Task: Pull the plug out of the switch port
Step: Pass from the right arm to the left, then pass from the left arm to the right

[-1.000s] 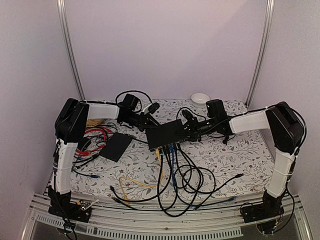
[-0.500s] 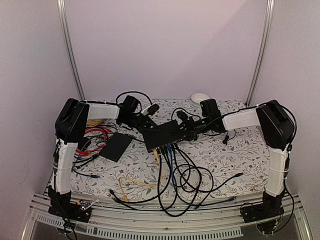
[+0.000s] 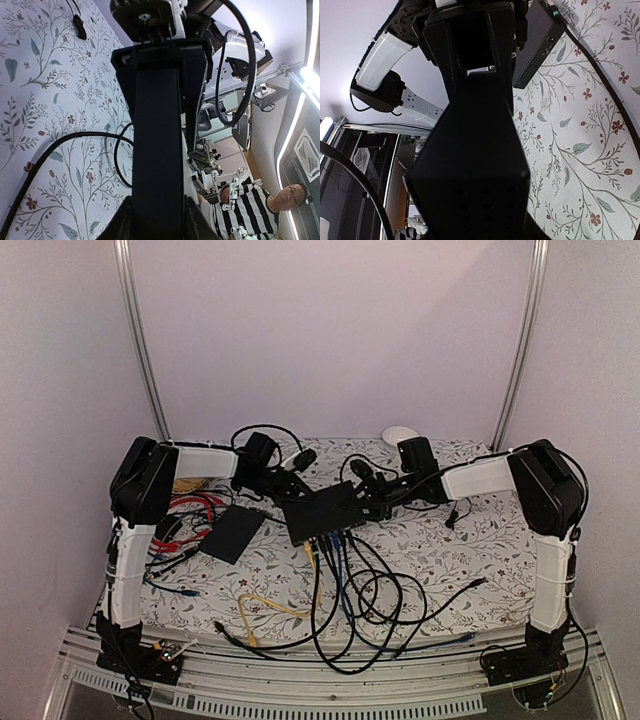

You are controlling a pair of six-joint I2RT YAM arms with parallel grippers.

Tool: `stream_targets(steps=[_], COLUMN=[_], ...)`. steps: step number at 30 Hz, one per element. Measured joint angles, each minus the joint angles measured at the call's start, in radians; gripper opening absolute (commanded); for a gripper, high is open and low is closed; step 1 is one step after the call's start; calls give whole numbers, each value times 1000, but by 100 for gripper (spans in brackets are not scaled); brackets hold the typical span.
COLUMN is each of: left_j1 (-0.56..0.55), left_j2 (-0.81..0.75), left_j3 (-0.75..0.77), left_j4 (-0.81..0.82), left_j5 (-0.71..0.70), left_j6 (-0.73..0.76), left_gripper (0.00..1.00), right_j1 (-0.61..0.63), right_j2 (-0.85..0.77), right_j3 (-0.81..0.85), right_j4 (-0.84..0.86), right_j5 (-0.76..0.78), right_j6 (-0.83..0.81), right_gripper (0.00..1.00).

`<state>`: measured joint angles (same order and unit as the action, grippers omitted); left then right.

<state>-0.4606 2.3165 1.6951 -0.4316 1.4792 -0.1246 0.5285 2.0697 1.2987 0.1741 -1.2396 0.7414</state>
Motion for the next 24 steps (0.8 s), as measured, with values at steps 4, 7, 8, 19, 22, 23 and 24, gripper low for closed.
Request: stream_targets(steps=[4, 7, 8, 19, 22, 23, 24], left_j1=[-13, -23, -24, -20, -22, -23, -24], left_j2=[0, -9, -11, 101, 73, 54, 31], left_j3=[-5, -77, -89, -271, -290, -294, -295], left_j4=[47, 219, 240, 1713, 1689, 1630, 1554], left_j5=[1, 0, -1, -56, -66, -73, -85], left_j6=[-4, -117, -131, -1351, -1312, -1271, -1208], left_gripper=[0, 0, 0, 0, 0, 0, 0], right_j1=[-25, -67, -79, -144, -144, -144, -143], right_j2=[-2, -5, -11, -150, -213, -236, -263], right_j3=[3, 0, -5, -130, -167, -181, -197], right_j4=[14, 18, 18, 28, 28, 28, 28], right_j5=[0, 9, 14, 139, 193, 214, 237], right_j6=[0, -5, -6, -35, -46, -48, -50], right_gripper=[52, 53, 53, 54, 54, 54, 54])
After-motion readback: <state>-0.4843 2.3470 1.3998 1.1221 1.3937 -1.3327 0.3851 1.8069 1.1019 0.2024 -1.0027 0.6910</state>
